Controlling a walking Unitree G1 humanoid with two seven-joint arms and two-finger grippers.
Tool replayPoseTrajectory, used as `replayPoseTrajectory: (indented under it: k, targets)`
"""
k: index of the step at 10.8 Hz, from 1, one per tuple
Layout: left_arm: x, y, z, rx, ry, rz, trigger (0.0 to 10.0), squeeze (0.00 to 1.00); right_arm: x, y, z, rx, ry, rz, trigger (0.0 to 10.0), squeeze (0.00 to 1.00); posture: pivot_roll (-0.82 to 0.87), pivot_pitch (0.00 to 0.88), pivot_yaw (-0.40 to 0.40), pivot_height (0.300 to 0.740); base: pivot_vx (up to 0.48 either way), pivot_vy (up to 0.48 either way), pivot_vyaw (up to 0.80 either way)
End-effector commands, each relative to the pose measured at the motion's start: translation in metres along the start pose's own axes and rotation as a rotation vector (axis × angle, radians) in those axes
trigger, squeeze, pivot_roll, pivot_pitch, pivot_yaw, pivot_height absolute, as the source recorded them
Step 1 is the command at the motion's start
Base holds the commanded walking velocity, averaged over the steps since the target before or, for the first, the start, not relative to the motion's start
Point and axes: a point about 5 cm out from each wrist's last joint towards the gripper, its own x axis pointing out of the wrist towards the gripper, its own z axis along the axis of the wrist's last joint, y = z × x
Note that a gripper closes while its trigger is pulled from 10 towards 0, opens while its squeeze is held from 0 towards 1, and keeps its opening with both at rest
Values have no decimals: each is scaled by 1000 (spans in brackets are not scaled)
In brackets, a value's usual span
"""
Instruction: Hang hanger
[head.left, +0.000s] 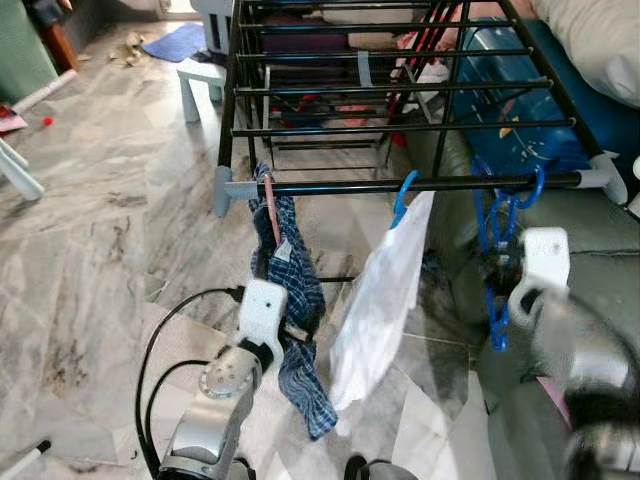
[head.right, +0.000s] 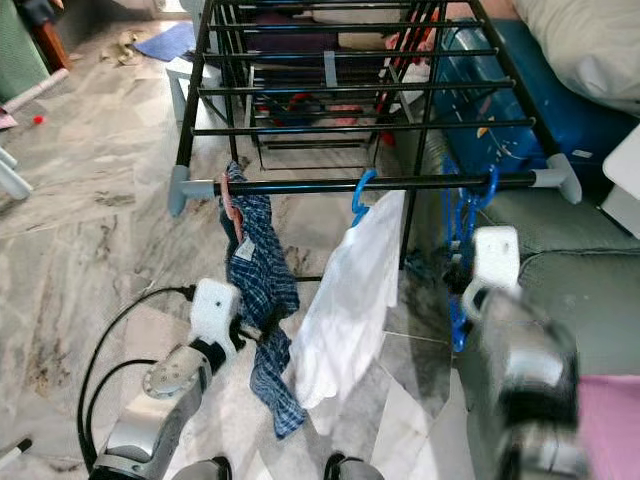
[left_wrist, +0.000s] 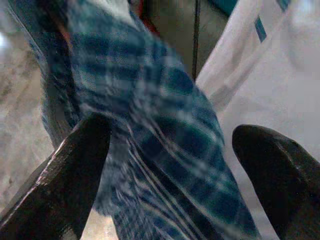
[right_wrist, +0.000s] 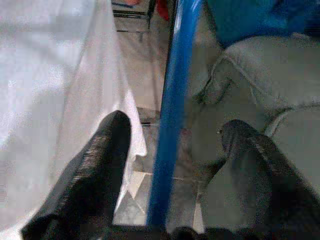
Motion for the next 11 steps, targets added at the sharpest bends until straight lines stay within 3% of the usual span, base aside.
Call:
replayPoseTrajectory:
  k: [1,6,9,10,11]
  targets:
    - [-2,2,4,14,-31,34,10000,0,-6,2,5,-22,-68,-39,10000,1000,-47,187,-38,740,0,0,0]
    - [-6,7,40,33,-225,127,10000,0,-47,18,11,9,-246,-138,10000,1000,-47,196,-54,740,0,0,0]
    - [-4,6,36,46,-203,144,10000,0,-45,23,17,12,-247,-142,10000,1000,-48,190,-60,740,0,0,0]
    - [-4,5,38,49,-204,146,10000,0,-42,24,16,41,-221,-142,10000,0,-43,193,-63,740,0,0,0]
    - [-4,6,38,52,-202,150,10000,0,-42,26,16,76,-216,-134,10000,0,-42,201,-63,740,0,0,0]
